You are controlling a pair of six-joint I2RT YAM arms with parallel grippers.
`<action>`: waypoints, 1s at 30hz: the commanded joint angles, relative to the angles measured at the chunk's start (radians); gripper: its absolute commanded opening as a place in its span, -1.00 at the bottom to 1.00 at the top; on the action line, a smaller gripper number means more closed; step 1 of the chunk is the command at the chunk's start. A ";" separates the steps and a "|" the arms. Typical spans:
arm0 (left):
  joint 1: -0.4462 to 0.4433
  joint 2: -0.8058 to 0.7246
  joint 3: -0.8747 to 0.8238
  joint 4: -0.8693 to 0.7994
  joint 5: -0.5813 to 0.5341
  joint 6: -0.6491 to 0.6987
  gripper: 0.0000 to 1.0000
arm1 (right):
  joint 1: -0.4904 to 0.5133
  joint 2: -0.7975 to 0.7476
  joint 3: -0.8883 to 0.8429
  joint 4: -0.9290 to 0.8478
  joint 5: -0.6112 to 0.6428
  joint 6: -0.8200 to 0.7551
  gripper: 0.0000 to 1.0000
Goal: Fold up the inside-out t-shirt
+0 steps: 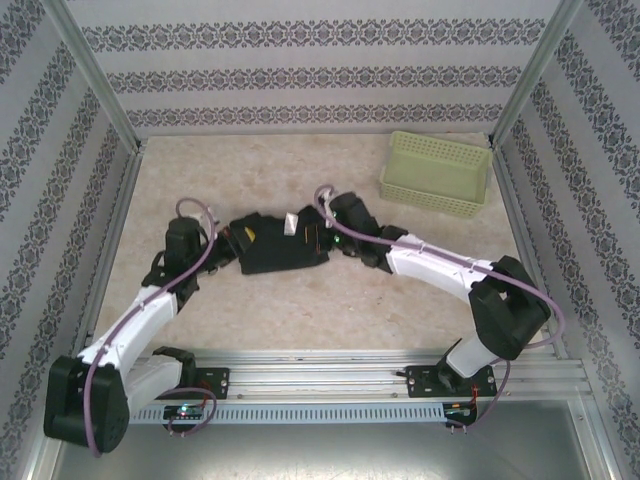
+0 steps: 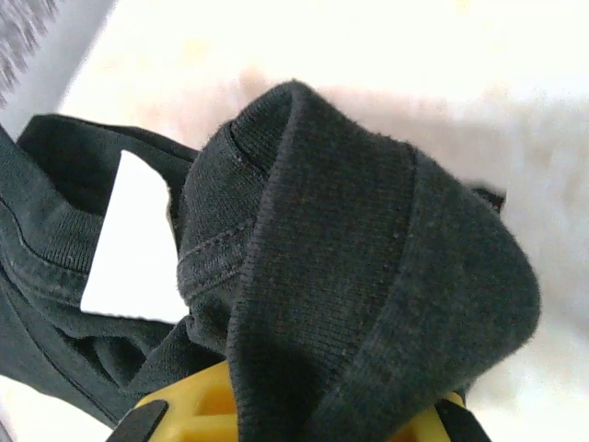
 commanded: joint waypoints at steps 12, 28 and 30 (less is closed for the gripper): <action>0.000 0.152 0.066 -0.019 -0.272 0.034 -1.00 | -0.006 0.184 0.213 -0.125 0.125 0.052 -1.00; 0.043 0.495 0.230 -0.097 -0.261 0.099 -0.36 | -0.039 0.401 0.335 -0.143 0.210 0.034 -0.75; 0.048 0.496 0.268 -0.176 -0.283 0.116 -0.22 | -0.049 0.389 0.342 -0.167 0.220 0.024 -0.49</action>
